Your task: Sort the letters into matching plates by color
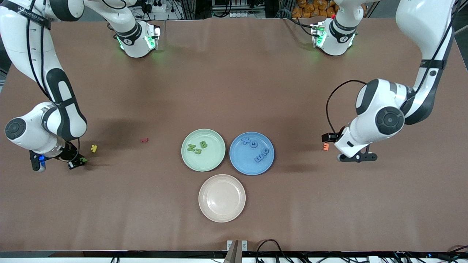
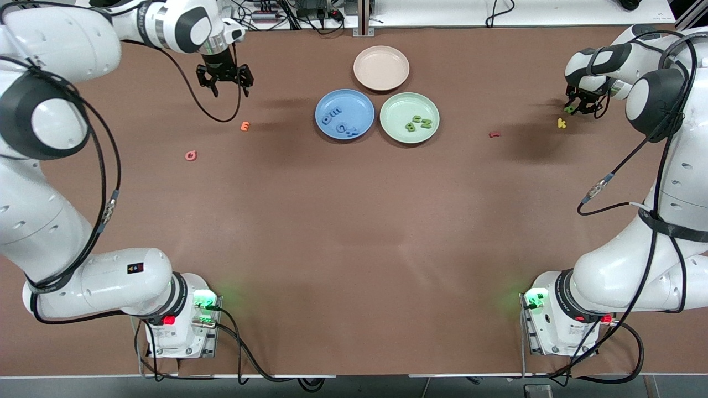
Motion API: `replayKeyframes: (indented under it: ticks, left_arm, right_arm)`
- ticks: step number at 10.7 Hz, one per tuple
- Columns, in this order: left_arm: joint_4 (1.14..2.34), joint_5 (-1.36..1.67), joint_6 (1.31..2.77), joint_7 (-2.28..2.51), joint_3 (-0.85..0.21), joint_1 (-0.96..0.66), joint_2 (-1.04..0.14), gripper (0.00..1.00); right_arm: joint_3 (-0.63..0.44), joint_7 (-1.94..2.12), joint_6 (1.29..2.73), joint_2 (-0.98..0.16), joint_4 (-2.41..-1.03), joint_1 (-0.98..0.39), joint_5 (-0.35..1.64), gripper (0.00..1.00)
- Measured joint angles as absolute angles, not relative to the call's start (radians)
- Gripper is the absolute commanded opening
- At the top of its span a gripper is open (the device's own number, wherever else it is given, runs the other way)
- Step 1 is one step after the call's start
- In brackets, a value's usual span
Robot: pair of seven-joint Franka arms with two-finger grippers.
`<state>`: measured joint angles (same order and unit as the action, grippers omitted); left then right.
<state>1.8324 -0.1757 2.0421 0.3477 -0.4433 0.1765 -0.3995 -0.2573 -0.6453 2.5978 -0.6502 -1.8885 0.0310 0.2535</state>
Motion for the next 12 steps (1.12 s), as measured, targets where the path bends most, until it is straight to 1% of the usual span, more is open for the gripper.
replayKeyframes:
  ticks: [1, 3, 5, 7, 10, 12]
  left_arm:
    - [1.874, -0.176, 2.042, 0.341, -0.484, 0.215, -0.366, 1.00]
    - [1.922, -0.176, 2.042, 0.341, -0.507, 0.225, -0.327, 1.00]
    - [1.928, -0.176, 2.042, 0.341, -0.508, 0.238, -0.315, 1.00]
    - [1.927, -0.176, 2.043, 0.321, -0.508, 0.289, -0.314, 1.00]
    - [1.921, -0.176, 2.044, 0.293, -0.508, 0.329, -0.303, 1.00]
    - [1.904, -0.176, 2.045, 0.272, -0.507, 0.339, -0.285, 1.00]
  right_arm:
    - [-0.258, -0.641, 2.597, -0.649, -1.891, 0.031, 0.254, 0.26]
    - [-0.258, -0.620, 2.598, -0.647, -1.893, 0.031, 0.254, 0.24]
    - [-0.257, -0.591, 2.598, -0.646, -1.893, 0.031, 0.254, 0.24]
    - [-0.256, -0.508, 2.595, -0.646, -1.893, 0.030, 0.253, 0.24]
    - [-0.245, -0.322, 2.538, -0.634, -1.880, 0.027, 0.252, 0.22]
    - [-0.243, -0.278, 2.472, -0.628, -1.839, 0.023, 0.247, 0.21]
